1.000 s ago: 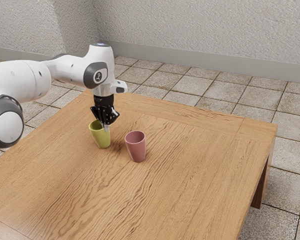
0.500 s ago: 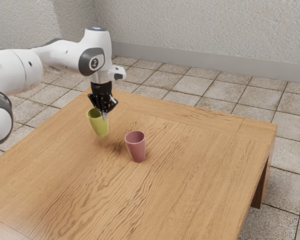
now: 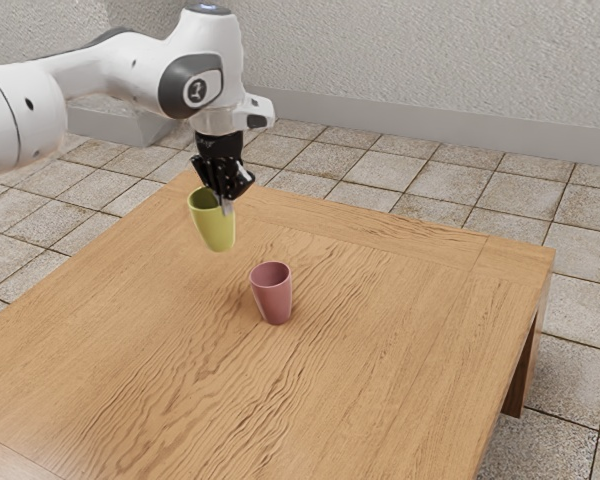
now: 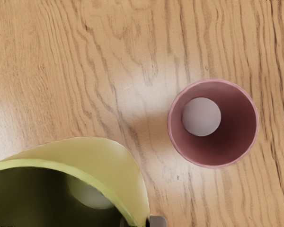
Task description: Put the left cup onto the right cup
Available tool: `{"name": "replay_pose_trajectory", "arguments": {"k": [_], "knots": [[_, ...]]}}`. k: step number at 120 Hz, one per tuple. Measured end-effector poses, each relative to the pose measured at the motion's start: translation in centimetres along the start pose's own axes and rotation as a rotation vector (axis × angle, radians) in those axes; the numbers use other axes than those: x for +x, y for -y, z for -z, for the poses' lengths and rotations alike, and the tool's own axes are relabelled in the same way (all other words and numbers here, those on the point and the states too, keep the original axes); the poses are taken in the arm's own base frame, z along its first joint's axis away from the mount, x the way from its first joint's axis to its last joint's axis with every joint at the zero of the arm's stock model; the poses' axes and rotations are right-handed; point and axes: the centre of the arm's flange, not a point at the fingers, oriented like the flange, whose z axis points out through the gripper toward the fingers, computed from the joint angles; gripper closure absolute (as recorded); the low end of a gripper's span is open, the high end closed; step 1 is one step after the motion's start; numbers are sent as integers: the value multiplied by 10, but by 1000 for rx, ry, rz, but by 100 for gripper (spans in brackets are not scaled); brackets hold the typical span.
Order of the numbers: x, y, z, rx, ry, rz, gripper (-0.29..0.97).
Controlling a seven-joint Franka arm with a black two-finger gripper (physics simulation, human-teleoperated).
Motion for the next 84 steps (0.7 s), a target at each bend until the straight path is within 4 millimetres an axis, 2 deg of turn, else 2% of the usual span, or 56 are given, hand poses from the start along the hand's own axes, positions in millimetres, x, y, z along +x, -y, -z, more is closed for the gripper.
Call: {"name": "replay_pose_trajectory", "arguments": {"k": [23,50,68,84], "knots": [[-4,-36,18,10,-4,-45,79],[-3,-73,26,18,-4,-89,79],[-2,-86,27,31,-5,-103,79],[0,-89,26,35,-3,-102,79]]}}
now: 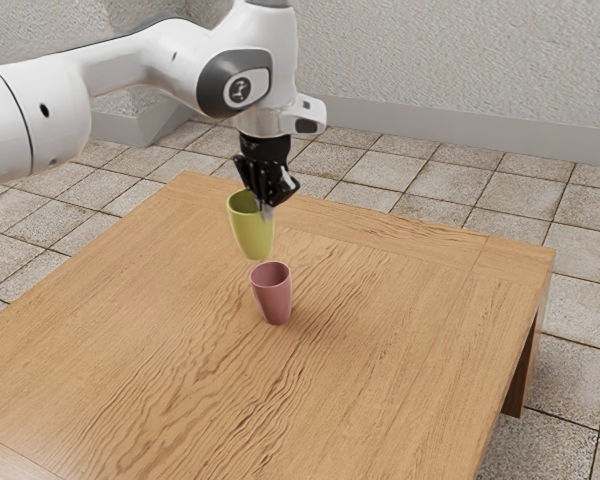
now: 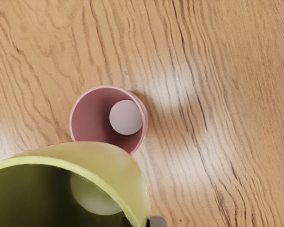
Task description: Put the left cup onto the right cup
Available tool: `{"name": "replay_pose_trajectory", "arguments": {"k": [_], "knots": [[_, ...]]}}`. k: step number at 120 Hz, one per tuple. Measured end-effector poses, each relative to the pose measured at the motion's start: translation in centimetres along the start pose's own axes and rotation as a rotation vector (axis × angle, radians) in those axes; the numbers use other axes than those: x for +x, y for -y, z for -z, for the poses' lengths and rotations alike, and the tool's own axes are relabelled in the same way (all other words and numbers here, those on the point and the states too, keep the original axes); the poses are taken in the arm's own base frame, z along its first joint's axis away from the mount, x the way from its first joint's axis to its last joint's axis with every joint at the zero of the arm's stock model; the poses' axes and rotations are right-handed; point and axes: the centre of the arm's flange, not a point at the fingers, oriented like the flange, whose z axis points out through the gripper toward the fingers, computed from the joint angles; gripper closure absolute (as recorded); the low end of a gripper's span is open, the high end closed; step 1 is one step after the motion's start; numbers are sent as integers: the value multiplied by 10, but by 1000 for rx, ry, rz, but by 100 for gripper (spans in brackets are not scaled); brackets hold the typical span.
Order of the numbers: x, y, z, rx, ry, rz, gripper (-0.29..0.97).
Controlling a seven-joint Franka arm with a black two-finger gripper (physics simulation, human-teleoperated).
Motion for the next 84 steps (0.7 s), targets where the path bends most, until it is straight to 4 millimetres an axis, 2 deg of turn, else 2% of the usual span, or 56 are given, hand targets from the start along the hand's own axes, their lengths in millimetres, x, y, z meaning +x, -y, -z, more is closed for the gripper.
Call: {"name": "replay_pose_trajectory", "arguments": {"k": [29,84], "knots": [[6,-2,-5,3,3,4,79],[28,5,-31,1,29,16,79]]}}
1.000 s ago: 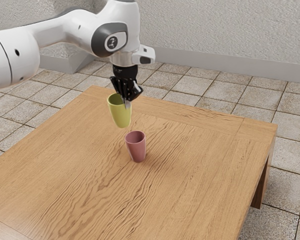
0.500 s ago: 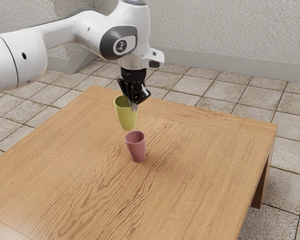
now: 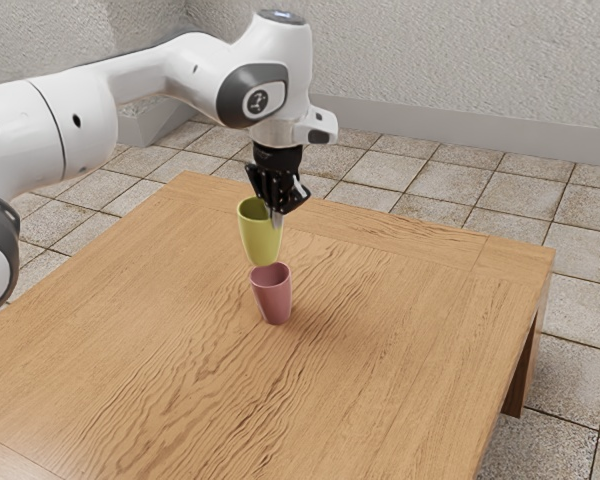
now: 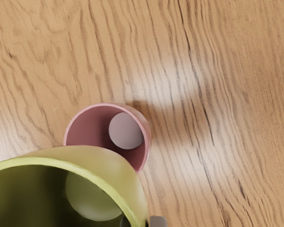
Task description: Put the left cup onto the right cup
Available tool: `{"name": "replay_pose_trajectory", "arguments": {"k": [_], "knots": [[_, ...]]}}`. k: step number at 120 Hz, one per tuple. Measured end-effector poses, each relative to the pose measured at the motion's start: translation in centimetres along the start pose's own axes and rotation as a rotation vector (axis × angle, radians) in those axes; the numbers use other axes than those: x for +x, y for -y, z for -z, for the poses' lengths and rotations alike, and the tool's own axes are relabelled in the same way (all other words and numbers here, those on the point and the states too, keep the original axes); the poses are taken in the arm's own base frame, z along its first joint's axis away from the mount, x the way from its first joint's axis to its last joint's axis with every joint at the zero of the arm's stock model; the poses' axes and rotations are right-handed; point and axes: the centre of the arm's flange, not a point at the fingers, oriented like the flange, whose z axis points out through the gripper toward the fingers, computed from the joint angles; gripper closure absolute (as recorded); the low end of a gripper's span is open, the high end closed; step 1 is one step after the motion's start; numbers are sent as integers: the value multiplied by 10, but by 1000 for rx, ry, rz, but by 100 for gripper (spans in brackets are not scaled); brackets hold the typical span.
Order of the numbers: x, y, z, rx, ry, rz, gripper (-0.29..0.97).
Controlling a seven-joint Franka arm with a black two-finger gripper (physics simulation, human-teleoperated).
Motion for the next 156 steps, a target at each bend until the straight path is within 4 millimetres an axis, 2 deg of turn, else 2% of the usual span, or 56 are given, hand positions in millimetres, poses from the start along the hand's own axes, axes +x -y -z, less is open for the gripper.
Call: {"name": "replay_pose_trajectory", "arguments": {"k": [70,156], "knots": [[16,10,-21,-1,23,14,79],[32,8,-49,-20,49,10,79]]}}
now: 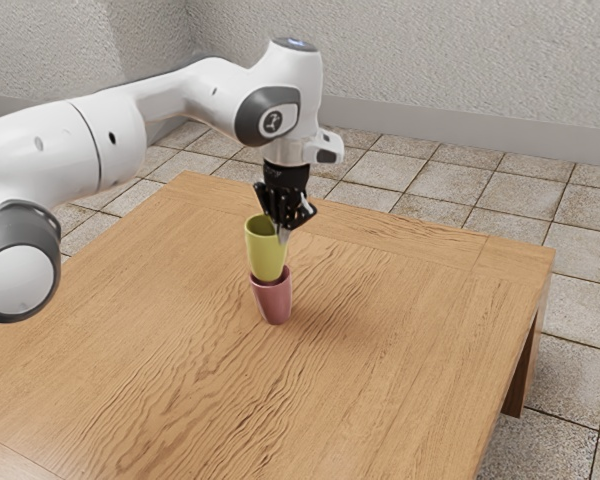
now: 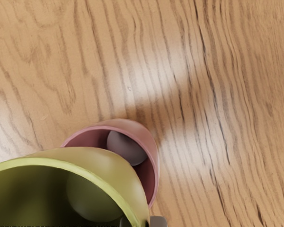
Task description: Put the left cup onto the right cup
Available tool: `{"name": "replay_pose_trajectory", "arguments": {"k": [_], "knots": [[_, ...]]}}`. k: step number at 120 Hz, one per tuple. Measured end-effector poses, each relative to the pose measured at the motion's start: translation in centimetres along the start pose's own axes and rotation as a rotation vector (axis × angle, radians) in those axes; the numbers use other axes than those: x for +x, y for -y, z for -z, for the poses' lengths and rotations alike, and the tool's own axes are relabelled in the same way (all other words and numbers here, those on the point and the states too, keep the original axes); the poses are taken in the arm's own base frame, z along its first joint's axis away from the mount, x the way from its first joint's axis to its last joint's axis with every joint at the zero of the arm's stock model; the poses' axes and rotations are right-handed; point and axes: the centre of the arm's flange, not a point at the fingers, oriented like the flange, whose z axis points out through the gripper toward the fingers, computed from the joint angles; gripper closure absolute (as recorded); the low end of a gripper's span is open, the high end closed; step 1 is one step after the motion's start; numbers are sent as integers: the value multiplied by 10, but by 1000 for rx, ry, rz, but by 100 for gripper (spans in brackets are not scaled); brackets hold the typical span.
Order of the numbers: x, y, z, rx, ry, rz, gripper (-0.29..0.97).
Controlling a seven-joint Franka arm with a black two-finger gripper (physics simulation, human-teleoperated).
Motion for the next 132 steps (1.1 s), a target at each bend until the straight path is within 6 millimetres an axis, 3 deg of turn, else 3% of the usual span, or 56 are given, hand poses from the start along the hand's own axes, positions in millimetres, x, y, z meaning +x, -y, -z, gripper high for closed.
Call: {"name": "replay_pose_trajectory", "arguments": {"k": [85,105,132], "knots": [[5,4,-7,-6,4,3,77],[5,7,-7,-8,5,7,70],[4,8,-7,-14,6,8,51]]}}
